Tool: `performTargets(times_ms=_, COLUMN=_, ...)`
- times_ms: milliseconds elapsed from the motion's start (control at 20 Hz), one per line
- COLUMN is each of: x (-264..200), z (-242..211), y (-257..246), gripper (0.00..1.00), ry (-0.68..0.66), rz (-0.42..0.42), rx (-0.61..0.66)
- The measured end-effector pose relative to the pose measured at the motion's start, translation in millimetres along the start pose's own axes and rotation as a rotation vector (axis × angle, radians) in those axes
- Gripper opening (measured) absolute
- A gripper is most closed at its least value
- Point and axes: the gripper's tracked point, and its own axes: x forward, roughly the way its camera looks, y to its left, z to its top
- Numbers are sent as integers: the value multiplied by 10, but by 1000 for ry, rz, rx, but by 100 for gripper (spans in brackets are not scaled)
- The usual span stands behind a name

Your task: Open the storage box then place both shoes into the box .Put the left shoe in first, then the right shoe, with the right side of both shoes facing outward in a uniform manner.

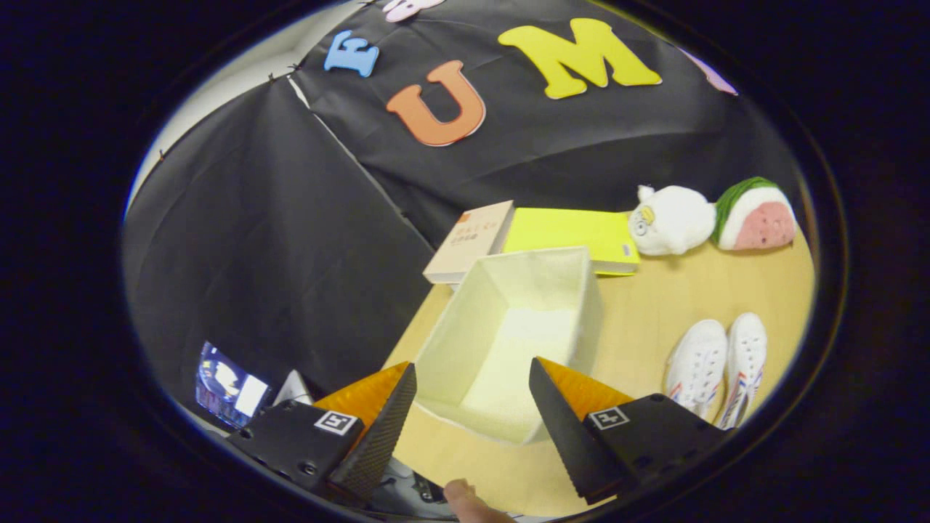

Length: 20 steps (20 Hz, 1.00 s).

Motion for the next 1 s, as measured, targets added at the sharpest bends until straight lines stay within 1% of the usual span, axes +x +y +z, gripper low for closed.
performTargets(times_ms=150, x=-49, z=-213, y=-583, gripper=100, ry=46, rz=-99, rx=-17)
performTargets(times_ms=200, x=-78, z=-253, y=-803, gripper=100, ry=50, rz=-147, rx=-14)
performTargets(times_ms=300, x=-143, z=-197, y=-1258, gripper=100, ry=16, rz=-267, rx=-1)
performTargets(times_ms=350, x=-183, z=-215, y=-1422, gripper=100, ry=21, rz=-299, rx=-10)
performTargets(times_ms=600, x=-243, z=-570, y=-2028, gripper=98, ry=122, rz=-415, rx=41)
performTargets(times_ms=700, x=-179, z=-736, y=-2182, gripper=96, ry=175, rz=-433, rx=61)
performTargets(times_ms=750, x=-132, z=-826, y=-2225, gripper=94, ry=206, rz=-428, rx=71)
performTargets(times_ms=900, x=-11, z=-1049, y=-2344, gripper=84, ry=287, rz=-439, rx=102)
performTargets(times_ms=1000, x=25, z=-1133, y=-2465, gripper=72, ry=320, rz=-481, rx=107)
